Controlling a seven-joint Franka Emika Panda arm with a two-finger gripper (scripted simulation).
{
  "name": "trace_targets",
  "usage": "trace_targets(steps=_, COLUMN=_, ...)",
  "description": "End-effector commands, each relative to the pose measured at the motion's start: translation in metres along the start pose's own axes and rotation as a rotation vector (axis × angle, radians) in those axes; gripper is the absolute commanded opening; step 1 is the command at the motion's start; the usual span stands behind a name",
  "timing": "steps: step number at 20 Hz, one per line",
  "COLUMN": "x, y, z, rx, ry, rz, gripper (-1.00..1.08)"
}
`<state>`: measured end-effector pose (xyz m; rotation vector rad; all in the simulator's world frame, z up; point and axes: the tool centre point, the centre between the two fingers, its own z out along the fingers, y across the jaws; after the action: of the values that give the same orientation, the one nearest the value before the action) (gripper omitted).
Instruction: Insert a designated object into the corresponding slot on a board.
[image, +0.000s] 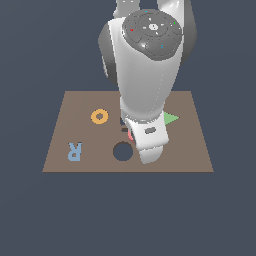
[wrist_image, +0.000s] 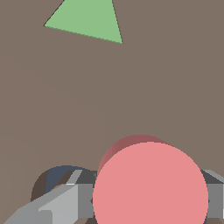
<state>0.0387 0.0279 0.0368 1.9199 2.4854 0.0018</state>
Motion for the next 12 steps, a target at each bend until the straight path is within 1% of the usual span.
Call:
trace_targets(steps=1, x=-0.006, y=0.000, z=-0.001, rx=-0.001, ry=0.000, rz=-0.093, gripper=-1.00)
trace_targets(steps=12, x=-0.029, y=0.007, z=-0.002, rx=-0.001, ry=0.000, rz=-0.487, gripper=-1.00)
